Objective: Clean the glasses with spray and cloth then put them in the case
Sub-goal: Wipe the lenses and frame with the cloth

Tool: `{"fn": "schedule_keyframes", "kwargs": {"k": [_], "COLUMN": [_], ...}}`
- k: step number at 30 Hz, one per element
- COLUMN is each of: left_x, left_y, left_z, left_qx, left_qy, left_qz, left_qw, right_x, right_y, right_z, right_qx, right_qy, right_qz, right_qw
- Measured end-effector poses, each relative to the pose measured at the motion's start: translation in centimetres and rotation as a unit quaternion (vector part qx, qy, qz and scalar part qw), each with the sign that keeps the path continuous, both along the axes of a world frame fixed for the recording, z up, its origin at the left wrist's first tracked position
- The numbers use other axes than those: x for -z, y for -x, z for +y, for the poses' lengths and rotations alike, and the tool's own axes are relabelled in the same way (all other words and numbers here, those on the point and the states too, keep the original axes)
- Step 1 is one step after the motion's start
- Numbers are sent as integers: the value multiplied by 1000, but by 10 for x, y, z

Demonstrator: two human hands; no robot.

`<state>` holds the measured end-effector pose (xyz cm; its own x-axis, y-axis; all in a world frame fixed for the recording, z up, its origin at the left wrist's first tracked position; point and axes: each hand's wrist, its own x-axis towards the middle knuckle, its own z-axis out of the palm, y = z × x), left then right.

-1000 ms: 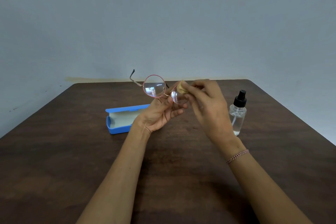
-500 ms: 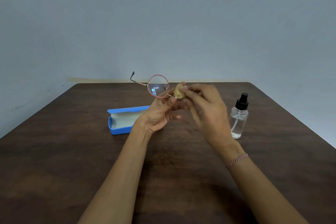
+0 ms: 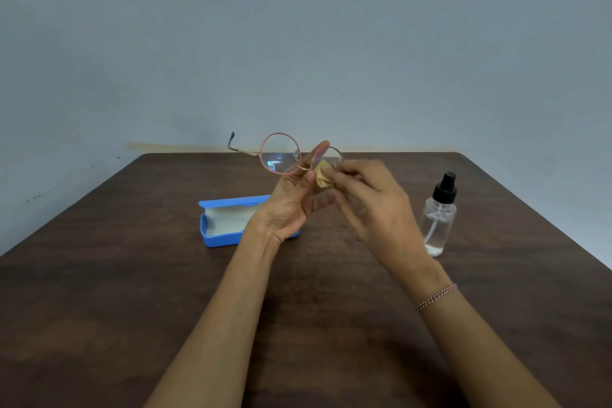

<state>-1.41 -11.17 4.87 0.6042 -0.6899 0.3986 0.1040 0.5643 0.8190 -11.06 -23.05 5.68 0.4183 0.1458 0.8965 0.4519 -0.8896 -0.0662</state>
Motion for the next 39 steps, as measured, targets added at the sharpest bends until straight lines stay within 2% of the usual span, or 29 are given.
{"fn": "schedule_keyframes", "kwargs": {"k": [5, 8, 12, 16, 19, 24, 28, 31, 33, 36, 39], "left_x": [-2, 0, 0, -1, 0, 1, 1, 2, 3, 3, 4], "left_y": [-1, 1, 0, -2, 1, 1, 3, 5, 5, 3, 4], "left_z": [2, -3, -2, 0, -5, -3, -6, -9, -8, -5, -8], "left_qx": [-1, -9, -14, 4, 2, 14, 11, 8, 7, 9, 12], "left_qy": [13, 0, 4, 39, 17, 17, -9, -41, -41, -27, -35], "left_qz": [1, -2, 8, 31, 23, 29, 8, -10, -12, -3, -16], "left_qw": [1000, 1000, 1000, 999, 1000, 999, 1000, 999, 999, 1000, 999], "right_x": [-3, -2, 1, 0, 0, 0, -1, -1, 0, -1, -3], "right_y": [0, 0, 0, -1, -2, -2, -1, 0, 1, 1, 1], "right_z": [-9, -4, 3, -5, -3, -1, -8, -2, 1, -4, -12], "right_qx": [58, 44, -9, 46, 54, 31, 68, 45, 21, 47, 57], "right_qy": [-25, -45, -10, -27, -49, -15, -49, -58, -46, -34, -96], "right_qz": [-6, -14, 8, 7, -5, 1, -12, -18, -9, 0, -9], "right_qw": [998, 998, 1000, 999, 997, 999, 996, 997, 999, 998, 994]}}
